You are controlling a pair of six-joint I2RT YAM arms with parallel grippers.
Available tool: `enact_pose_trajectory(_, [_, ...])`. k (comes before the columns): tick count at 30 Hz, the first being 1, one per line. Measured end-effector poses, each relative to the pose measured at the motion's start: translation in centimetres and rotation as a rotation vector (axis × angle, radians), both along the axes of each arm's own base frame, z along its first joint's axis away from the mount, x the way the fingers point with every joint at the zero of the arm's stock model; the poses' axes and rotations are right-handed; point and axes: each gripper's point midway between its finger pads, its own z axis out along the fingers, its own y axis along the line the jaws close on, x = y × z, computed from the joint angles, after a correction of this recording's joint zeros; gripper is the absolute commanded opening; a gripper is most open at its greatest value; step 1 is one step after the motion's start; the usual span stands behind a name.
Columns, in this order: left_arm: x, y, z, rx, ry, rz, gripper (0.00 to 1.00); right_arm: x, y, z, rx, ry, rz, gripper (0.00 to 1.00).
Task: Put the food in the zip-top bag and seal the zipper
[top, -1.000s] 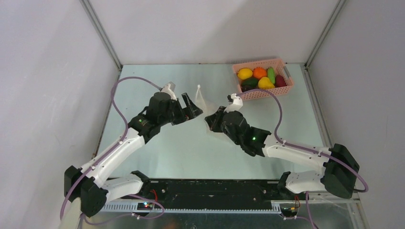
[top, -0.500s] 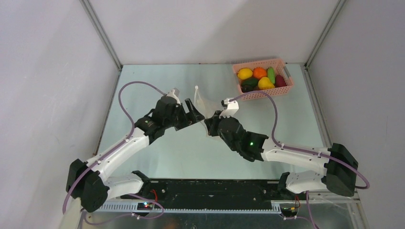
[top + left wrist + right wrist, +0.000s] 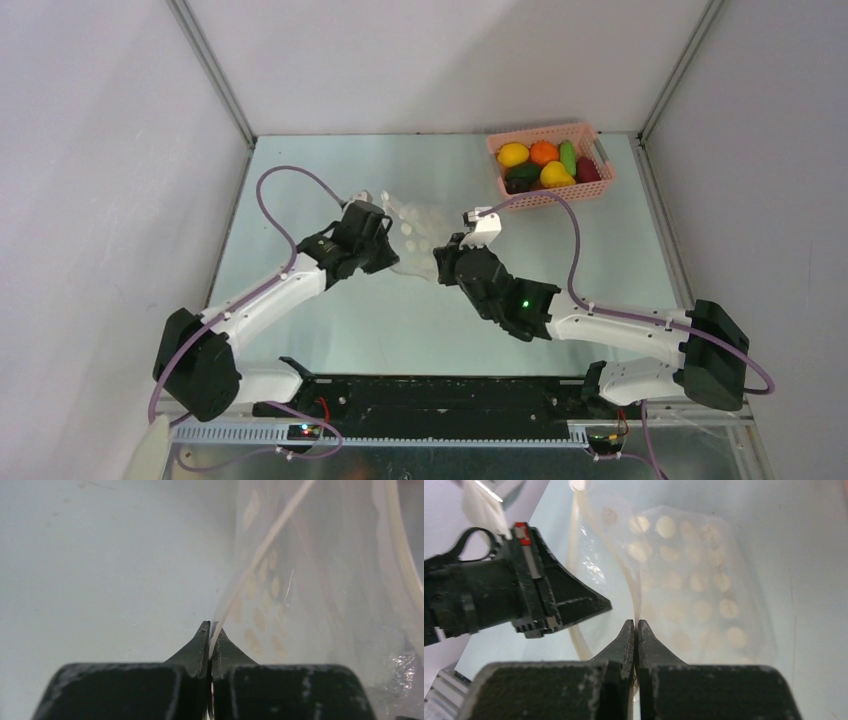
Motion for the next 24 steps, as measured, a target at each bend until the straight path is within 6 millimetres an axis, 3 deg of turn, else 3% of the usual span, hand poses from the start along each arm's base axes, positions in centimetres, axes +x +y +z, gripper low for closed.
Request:
enact_pose_trajectory(3, [0.7, 1.1, 0.9, 0.061, -0.023, 0.037, 0.0, 0.2, -0.6, -0.3, -0.01, 0.007, -0.031, 0.05])
enact_pose_trajectory(7, [1.6, 2.6, 4.2, 0.117, -0.117, 0.061, 0.0, 0.7, -1.2, -0.8, -0.015, 0.028, -0.053, 0.18])
enact_pose_trajectory(10, [1.8, 3.3, 7.7, 0.14, -0.213, 0.029, 0.0, 1.2, -1.5, -1.1, -0.017, 0.047, -0.039, 0.41])
enact_pose_trajectory(13, [1.6, 3.5, 11.4, 0.155, -0.307, -0.026, 0.0, 1.4, -0.8, -0.7, -0.021, 0.035, 0.029, 0.55])
enact_pose_trajectory(16, [1.2, 3.3, 13.4, 0.178, -0.351, -0.075, 0.0, 1.8, 0.6, 0.5, -0.028, -0.004, 0.11, 0.69])
enact_pose_trajectory(21, [0.4, 2.2, 13.3, 0.222, -0.347, -0.163, 0.0, 2.7, 3.8, 4.0, -0.016, -0.086, 0.199, 0.76])
enact_pose_trajectory(24, [-0.3, 1.4, 12.4, 0.245, -0.325, -0.217, 0.0, 3.5, 4.7, 4.9, -0.012, -0.106, 0.203, 0.72])
